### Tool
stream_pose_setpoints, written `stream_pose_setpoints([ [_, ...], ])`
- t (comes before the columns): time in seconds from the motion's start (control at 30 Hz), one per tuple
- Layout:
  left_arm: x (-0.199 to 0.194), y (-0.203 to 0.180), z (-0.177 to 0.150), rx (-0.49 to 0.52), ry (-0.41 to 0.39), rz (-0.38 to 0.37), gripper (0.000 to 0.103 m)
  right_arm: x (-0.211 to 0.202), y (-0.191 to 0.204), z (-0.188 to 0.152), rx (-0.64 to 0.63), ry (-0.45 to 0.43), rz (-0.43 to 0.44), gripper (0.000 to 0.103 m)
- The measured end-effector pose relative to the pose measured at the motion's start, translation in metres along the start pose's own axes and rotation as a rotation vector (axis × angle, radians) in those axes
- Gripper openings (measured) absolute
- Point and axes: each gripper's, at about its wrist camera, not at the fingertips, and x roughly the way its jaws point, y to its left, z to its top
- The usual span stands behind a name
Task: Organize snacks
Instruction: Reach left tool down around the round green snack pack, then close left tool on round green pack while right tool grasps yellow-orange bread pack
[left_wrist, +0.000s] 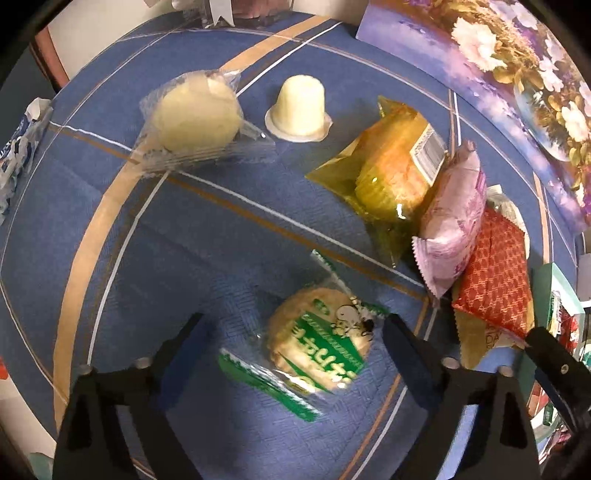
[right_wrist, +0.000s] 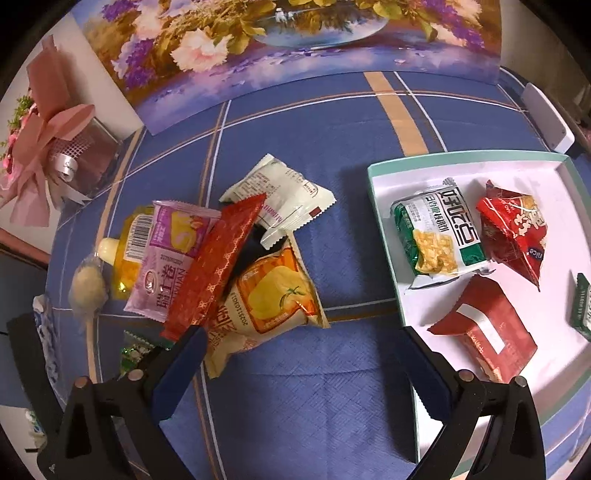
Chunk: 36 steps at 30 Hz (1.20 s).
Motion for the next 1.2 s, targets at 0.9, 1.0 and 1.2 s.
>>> stream_pose_setpoints([
  [0.9,-0.023,0.015,0.024,-0.112,-0.063,-0.144,0.06,0.03,0.044,0.015,-0.153,-0.05,-0.01,0.103],
  [1.0,-0.023,0.016,0.025,-0.124,-0.056,-0.15,0.06,0.04,0.05,0.018,-0.16,-0.036,0.008,0.103],
  [1.2,-0.017,0.021,0.025,-0.141,-0.031,-0.154,0.06,0.059,0.059,0.02,-0.15,-0.015,0.014,0.103],
])
